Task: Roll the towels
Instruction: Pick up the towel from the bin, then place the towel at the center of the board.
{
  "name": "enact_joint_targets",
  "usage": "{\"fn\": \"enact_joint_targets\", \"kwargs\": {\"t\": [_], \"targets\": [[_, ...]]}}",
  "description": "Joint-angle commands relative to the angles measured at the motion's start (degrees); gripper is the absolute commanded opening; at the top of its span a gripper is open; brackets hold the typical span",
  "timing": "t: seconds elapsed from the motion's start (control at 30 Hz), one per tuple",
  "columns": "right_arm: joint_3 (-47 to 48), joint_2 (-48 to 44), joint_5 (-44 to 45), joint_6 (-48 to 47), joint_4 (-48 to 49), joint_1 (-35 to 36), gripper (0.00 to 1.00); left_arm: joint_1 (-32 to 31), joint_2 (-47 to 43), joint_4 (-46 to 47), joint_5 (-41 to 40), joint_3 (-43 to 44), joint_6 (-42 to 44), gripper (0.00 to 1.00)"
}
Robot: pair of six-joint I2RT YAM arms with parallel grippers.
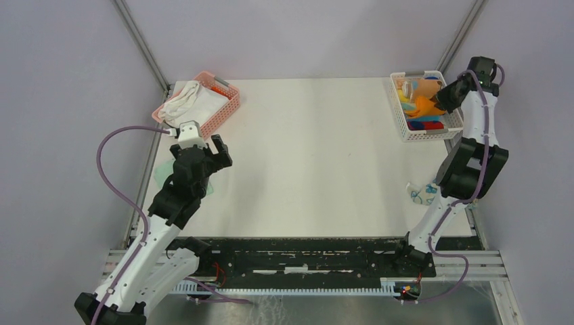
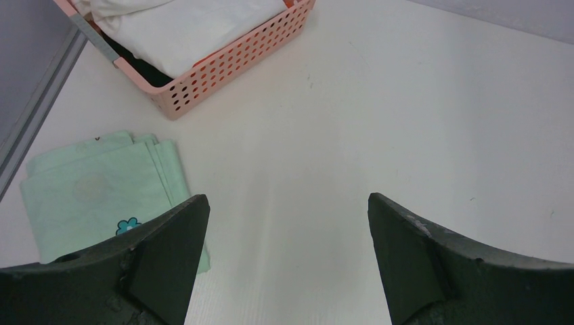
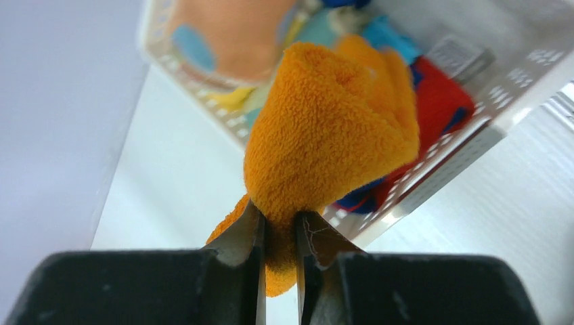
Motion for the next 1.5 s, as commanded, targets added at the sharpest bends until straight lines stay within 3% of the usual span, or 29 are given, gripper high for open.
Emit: {"fn": "enact_joint_targets", "kwargs": {"t": [0.0,0.2,0.43,0.63,0.83,1.0,1.23,1.47], "targets": [[3.38,-8.31,-4.75,-2.72,-0.93,5.77,0.11,-0.2,-1.28,2.38,2.86,0.98,1.61,0.93],[-0.84,-13.08,-7.39,-1.09,3.02,19.25,0.11,-0.2,-0.47,-0.17,6.65,2.85,-0.74,0.93],[-7.72,-13.11,-12.63,3.12,18.8,39.68,0.11,-0.22,0.79,-2.98,12.76,4.16,-3.75,0.93],[-17.65,-9.64,-16.13,1.87,30.86,52.47,0.12,-0.24,3.05,-3.54,20.0,3.41,-7.37,0.92],[-40.13,-10.28,-13.99,2.8,45.29,54.48,0.14,-0.23,7.08,4.21,31.68,-2.23,-15.63,0.89],[-50.98,-10.18,-12.33,0.95,47.87,54.35,0.18,-3.29,14.77,16.17,39.74,-7.26,-22.91,0.86],[-59.93,-15.17,-6.33,1.76,45.0,54.15,0.31,-14.77,27.94,23.91,35.61,-4.03,-25.81,0.85],[-63.06,-17.1,-4.91,4.24,44.6,53.62,0.43,-17.09,39.02,28.82,34.74,-0.58,-27.01,0.77]]}}
